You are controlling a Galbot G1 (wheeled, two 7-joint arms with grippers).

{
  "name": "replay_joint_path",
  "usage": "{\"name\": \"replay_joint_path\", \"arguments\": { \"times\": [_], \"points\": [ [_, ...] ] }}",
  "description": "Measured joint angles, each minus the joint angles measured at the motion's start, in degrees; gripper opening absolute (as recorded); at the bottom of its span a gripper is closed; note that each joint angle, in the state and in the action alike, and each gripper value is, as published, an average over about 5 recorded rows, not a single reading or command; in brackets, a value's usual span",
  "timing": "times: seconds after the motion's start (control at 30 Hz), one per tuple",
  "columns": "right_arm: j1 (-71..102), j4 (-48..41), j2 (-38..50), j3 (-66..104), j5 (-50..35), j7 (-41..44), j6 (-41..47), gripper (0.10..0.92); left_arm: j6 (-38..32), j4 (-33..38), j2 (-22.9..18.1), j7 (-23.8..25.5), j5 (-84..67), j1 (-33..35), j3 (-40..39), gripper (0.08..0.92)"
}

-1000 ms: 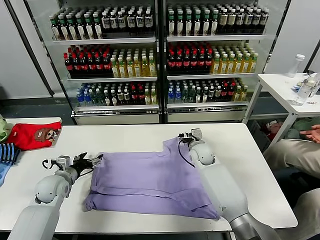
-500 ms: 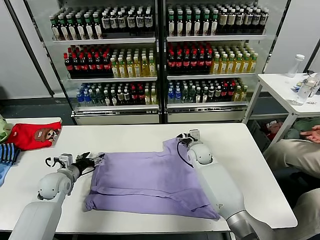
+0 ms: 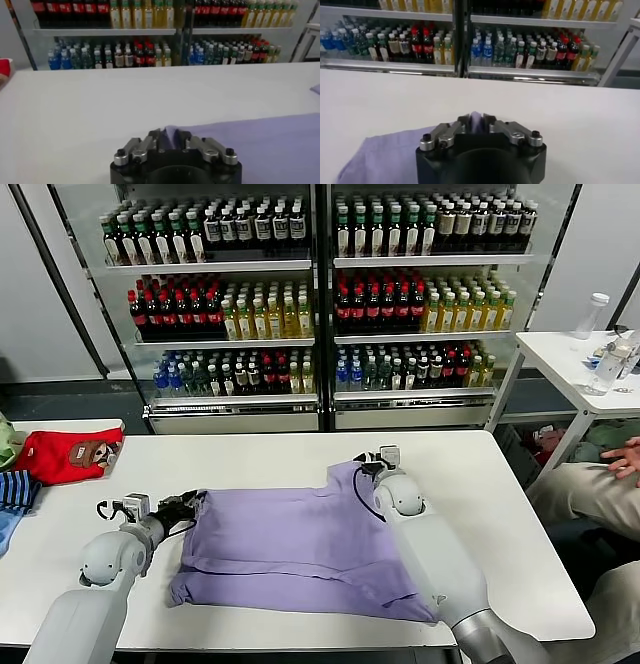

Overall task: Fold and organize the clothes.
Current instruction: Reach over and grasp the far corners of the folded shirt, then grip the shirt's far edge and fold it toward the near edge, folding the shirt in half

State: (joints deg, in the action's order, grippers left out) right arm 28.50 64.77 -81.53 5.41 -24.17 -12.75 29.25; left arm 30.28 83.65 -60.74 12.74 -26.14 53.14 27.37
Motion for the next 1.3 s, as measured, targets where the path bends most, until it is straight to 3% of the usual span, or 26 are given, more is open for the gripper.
{"name": "replay_joint_path", "arguments": {
  "times": [0.23,0.83,1.3],
  "points": [
    [4.13,11.62,3.96,0.19,-2.66,-0.88,0.92,0.113,-2.48,4.02,1.11,-1.81,-2.46,3.2,1.02,0.084],
    [28.26,44.31,13.92,6.06,-3.48,-2.76,2.74,0.113,-8.59,19.58,0.87,-2.7,-7.02,20.89,8.51,0.081],
    [41.82,55.23,16.68,10.55,-1.3,-2.8,2.75,0.113,-10.31,23.18,-0.23,-1.83,-7.38,26.56,10.61,0.081]
  ]
}}
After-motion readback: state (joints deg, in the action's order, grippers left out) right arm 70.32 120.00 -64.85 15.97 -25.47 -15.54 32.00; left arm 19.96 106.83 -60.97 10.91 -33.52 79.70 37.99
